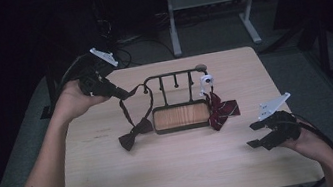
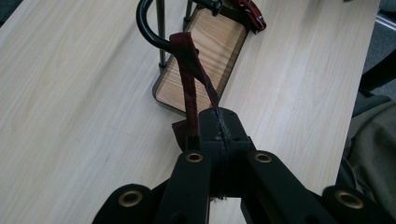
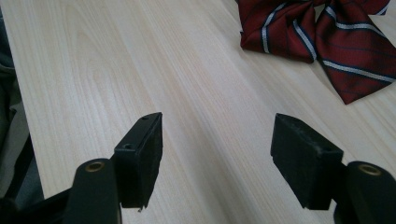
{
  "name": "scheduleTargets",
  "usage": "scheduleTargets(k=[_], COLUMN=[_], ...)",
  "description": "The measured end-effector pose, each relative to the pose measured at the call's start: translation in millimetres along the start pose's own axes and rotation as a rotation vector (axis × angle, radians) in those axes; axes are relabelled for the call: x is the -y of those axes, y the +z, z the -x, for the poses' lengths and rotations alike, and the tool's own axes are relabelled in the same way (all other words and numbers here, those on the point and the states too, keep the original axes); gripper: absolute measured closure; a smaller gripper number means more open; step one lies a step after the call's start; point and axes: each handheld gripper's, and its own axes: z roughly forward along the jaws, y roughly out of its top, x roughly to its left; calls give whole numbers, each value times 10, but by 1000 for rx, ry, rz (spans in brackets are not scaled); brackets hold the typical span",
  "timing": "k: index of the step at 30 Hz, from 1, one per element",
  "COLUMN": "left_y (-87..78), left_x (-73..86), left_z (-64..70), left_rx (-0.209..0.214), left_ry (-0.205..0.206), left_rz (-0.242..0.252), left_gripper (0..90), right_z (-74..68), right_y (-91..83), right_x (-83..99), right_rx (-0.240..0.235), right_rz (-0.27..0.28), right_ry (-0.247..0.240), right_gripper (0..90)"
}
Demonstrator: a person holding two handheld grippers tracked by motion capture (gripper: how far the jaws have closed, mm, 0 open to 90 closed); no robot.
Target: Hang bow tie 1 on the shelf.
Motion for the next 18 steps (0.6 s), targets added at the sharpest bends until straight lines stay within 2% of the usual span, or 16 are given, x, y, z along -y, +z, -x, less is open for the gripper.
scheduleTargets(k=[18], left_y=[108], left_x=[-21], left_z=[-187], left_rx=[-28], left_ry=[-66], left_rz=[-32], left_gripper=[896], right_z=[6], right_y=[-14], right_x=[1], right_rx=[4], right_rz=[10], right_ry=[-2], right_gripper=[337])
